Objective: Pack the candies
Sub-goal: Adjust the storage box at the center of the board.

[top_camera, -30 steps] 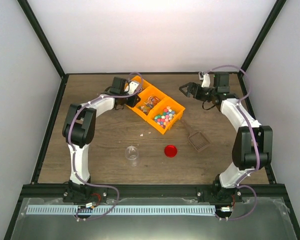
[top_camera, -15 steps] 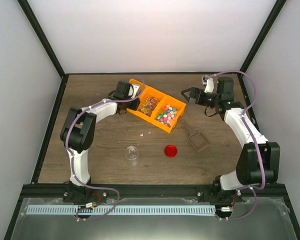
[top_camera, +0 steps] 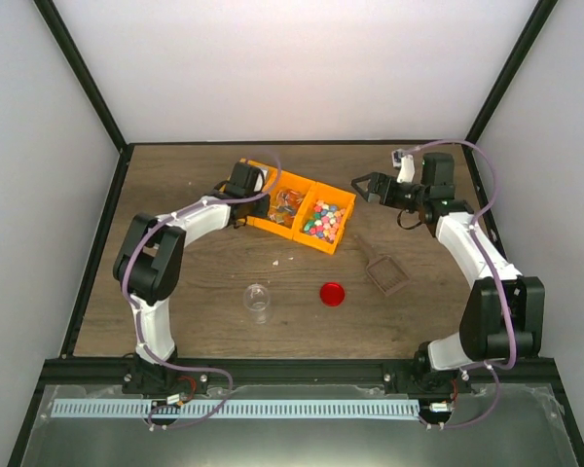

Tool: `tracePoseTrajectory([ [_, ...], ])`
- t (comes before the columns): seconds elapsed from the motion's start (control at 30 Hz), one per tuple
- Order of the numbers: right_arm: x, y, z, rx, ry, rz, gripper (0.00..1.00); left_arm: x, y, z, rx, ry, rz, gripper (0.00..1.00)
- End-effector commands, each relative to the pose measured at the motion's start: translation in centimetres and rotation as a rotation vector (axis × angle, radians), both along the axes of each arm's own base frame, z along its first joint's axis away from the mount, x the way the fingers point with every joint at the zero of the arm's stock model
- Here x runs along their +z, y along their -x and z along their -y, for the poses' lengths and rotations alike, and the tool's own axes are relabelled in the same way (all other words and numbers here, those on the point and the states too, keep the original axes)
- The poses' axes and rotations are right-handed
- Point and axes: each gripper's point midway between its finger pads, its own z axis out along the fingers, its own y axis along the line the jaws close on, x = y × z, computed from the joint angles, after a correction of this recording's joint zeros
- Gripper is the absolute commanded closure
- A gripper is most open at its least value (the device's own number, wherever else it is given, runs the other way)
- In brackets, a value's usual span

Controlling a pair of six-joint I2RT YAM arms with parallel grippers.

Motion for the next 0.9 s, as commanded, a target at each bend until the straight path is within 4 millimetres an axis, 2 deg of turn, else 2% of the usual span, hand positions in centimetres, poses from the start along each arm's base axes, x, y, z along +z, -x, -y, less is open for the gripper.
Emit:
tracePoseTrajectory([
  [0.0,0.5,0.5,-0.4,0.016,-0.017,0.025,0.00,4.6,-1.2,-0.1,0.095,0.048,0.122,0.70],
  [0.5,0.2,0.1,0.0,-0.004,0.010,0.013,0.00,4.3,-0.5,0.4,0.231,0.053,0.116,0.70],
  [0.87,0.2,0.0,0.8,-0.044,0.053,0.023,0.00,4.9,-0.2,-0.5,0.307,0.017,0.133,0.77],
])
